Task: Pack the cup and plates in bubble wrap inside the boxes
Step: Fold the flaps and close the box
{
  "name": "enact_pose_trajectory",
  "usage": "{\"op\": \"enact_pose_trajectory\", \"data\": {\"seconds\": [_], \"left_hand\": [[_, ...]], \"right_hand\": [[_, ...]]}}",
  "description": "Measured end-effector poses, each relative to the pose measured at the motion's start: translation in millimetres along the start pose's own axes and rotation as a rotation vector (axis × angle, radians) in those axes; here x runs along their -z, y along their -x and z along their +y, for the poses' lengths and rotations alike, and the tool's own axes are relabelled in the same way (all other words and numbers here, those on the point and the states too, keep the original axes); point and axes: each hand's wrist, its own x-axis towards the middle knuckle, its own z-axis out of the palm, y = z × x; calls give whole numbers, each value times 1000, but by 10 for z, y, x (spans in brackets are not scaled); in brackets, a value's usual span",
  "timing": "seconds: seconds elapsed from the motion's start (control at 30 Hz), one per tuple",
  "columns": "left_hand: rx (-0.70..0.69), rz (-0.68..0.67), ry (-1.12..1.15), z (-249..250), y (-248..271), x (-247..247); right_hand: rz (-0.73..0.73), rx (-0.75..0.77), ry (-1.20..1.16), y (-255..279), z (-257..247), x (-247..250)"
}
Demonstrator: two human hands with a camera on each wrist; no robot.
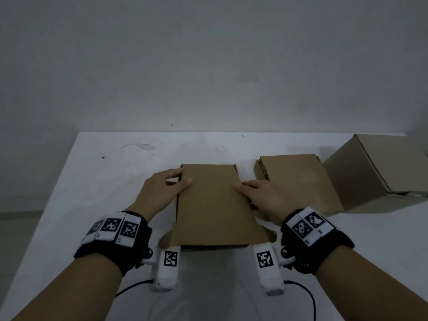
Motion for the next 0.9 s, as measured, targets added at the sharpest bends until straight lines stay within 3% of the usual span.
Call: {"op": "enact_pose_trajectory", "data": {"seconds": [0.27, 0.43, 0.57, 0.67, 0.8, 0.9], "left_hand": [[-18, -38, -40, -38, 124, -33], [-44, -36, -65, -54, 224, -88], [-28, -125, -110, -88, 282, -71], [-18, -183, -156, -97, 326, -59], [-21, -161, -197, -86, 384, -97], [-17, -151, -189, -78, 415, -131]], "right_hand": [[-42, -51, -69, 138, 99, 5], [34, -40, -30, 243, 167, -68], [41, -59, 69, 363, 136, -82], [5, -103, -5, 389, 168, -104], [50, -99, -59, 383, 234, -143], [7, -85, -32, 404, 256, -129]]}}
